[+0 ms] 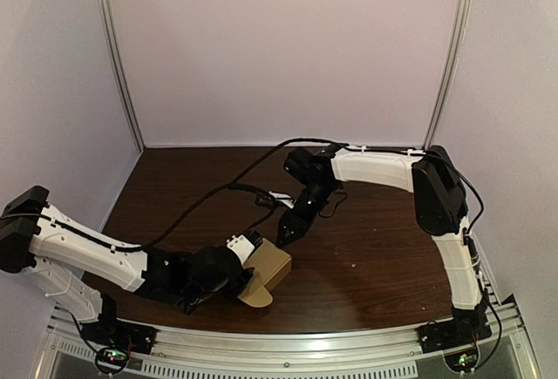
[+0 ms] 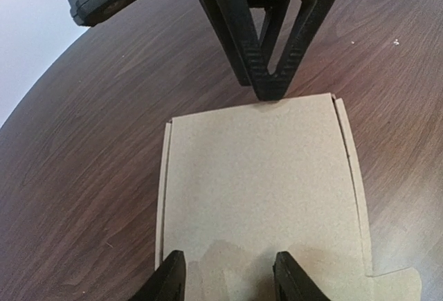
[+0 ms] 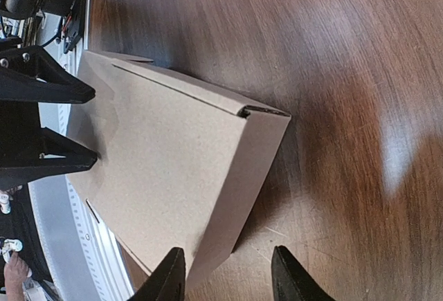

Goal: Fold the paper box

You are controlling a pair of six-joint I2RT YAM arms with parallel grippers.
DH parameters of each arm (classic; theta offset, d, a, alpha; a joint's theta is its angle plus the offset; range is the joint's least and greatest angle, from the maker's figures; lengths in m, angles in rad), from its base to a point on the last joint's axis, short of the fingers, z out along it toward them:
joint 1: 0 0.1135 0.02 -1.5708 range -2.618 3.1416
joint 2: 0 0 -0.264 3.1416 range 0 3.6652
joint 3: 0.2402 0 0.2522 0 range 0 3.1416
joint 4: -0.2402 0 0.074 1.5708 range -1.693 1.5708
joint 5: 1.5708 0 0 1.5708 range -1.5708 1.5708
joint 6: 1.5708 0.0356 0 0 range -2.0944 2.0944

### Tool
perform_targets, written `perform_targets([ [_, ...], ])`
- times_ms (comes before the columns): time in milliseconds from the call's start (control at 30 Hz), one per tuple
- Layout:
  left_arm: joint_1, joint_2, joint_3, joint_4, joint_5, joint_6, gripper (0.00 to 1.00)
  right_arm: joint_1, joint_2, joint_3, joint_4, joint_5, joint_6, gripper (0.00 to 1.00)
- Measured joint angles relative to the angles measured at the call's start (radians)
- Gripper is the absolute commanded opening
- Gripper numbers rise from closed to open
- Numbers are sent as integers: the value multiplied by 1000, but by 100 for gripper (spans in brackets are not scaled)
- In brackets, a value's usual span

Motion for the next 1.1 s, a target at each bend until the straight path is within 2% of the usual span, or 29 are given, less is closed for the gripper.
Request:
perform_targets([
  [167, 0, 23, 18, 2, -6, 42, 48, 0, 17, 0, 0, -29, 33, 30],
  [433, 0, -10, 102, -81, -54, 71, 51, -7, 17, -49, 11, -100, 55, 29],
  [600, 0, -271, 72, -246, -102, -67, 52, -18, 13, -69, 16, -129, 58, 33],
  [733, 0, -525, -19, -406, -138, -215, 52, -16, -26, -92, 35, -63, 36, 33],
  [833, 0, -658, -95, -529, -145, -317, 52, -5, -68, -97, 42, -6, -1, 34],
  [967, 2, -739, -142, -651, -147, -428, 52, 51, -137, -97, 61, 91, -90, 36],
  [1100, 2, -709, -152, -699, -127, -485, 51, 139, -158, -89, 73, 172, -187, 36],
])
